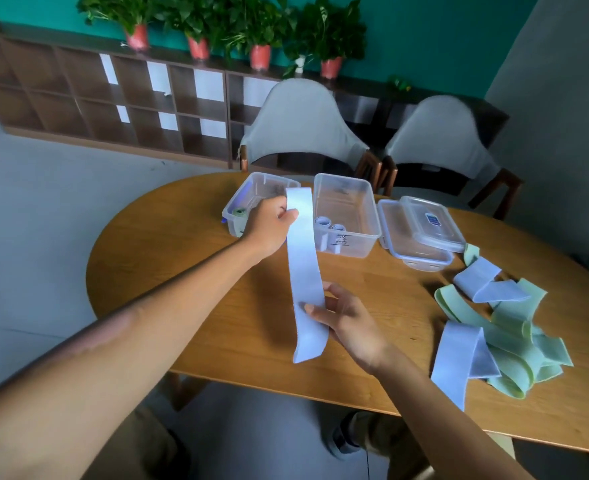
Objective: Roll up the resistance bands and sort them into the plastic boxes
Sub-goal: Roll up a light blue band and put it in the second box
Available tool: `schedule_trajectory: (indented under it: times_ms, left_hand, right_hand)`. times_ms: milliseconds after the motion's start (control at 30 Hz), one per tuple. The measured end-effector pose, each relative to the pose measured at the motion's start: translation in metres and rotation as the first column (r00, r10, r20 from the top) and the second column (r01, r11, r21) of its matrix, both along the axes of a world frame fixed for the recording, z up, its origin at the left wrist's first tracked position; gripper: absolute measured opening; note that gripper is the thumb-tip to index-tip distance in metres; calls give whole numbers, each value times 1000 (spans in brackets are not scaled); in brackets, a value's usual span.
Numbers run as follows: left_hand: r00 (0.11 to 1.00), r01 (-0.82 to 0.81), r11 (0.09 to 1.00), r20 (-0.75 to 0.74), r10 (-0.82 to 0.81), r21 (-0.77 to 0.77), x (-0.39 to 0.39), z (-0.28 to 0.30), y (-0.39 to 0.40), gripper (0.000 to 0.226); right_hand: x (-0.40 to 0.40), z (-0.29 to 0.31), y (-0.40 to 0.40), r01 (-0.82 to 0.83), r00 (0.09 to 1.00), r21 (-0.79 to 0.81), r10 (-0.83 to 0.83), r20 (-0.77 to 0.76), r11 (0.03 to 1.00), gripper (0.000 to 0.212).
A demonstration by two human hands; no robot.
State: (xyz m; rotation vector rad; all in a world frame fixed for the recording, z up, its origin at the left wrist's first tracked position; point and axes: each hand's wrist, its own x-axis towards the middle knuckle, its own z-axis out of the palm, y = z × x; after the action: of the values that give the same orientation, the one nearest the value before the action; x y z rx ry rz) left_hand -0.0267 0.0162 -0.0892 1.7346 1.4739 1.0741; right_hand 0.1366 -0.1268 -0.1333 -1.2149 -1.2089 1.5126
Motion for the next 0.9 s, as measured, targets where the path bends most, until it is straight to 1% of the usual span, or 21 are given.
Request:
schedule_trajectory:
  times_ms: [100, 200, 267, 333, 400, 467, 567, 600, 667, 767, 900]
  left_hand:
    - [999, -5, 997, -41, 2, -76, 0, -22, 3, 32]
    - [997, -15, 988, -77, 3, -155, 1, -44, 3, 37]
    - [998, -9, 983, -71, -4, -184, 5, -54, 3, 40]
    - [998, 11, 978, -51, -22, -208, 8, -61, 5, 36]
    - [998, 36, 973, -44, -47, -228, 12, -66, 8, 18]
    - [999, 30, 964, -15, -35, -265, 16, -70, 10, 1]
    - [997, -19, 955, 69, 42, -297, 20, -77, 13, 15]
    - [994, -35, 956, 91, 64, -290, 20, -79, 12, 17]
    - [993, -58, 963, 82, 82, -263, 20, -85, 10, 23]
    - [996, -82, 976, 6, 85, -200, 14, -89, -1, 33]
    - [998, -59, 992, -34, 56, -107, 0, -92, -33, 32]
  right_hand:
    - [-3, -8, -3, 23, 999, -38, -22, 31, 999, 37]
    - [-4, -14, -7, 47, 989, -44, -40, 145, 998, 39]
    - [-3, -17, -11, 47, 978, -37, -39, 206, 998, 33]
    - [-1, -18, -15, 16, 955, 0, -15, 296, 1000, 27]
    - [1, -19, -18, -9, 915, 31, -4, 405, 999, 26]
    - [3, -22, -21, 17, 875, 41, -35, 483, 999, 31]
    - [5, -28, -24, 84, 835, 71, -109, 539, 994, 38]
    - [6, -30, -25, 104, 823, 87, -135, 552, 991, 38]
    - [6, -31, -26, 128, 809, 115, -171, 562, 985, 37]
    - [3, -34, -28, 132, 803, 140, -189, 565, 981, 38]
    - [0, -37, -33, 143, 801, 158, -208, 561, 977, 36]
